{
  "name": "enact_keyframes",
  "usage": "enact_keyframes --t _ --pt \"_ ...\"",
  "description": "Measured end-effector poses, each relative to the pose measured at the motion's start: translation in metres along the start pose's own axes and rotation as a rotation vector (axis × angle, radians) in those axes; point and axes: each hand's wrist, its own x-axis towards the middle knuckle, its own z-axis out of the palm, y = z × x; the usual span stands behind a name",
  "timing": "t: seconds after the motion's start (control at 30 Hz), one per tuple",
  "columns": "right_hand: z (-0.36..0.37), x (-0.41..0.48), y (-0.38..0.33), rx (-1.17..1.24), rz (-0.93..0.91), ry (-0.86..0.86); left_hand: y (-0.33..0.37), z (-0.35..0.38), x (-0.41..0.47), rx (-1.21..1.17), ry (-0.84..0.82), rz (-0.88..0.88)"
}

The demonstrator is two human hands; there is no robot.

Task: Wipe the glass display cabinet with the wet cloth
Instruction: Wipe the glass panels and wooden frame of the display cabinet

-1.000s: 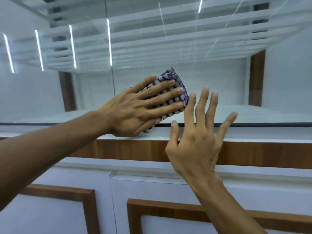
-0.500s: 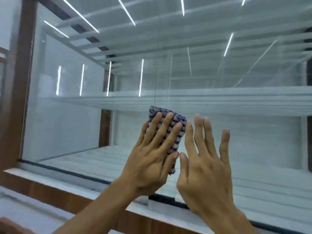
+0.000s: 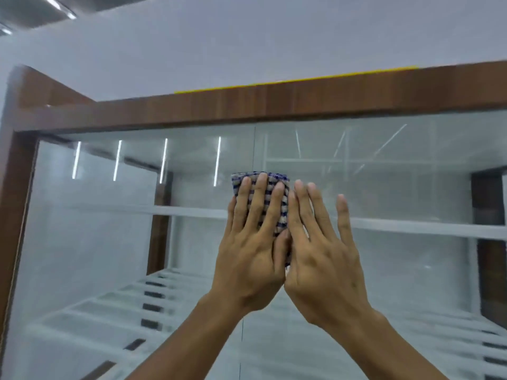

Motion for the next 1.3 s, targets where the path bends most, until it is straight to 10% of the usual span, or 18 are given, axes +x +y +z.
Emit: enact_keyframes --t 0.97,1.3 --pt "-0.245 -0.052 0.381 -0.307 0.195 -0.129 0.414 0.113 0.166 -0.077 -0.058 0.066" --pt "-0.267 -0.1 0.443 0.365 0.221 0.033 0.507 0.138 0.172 -0.393 0.126 -0.065"
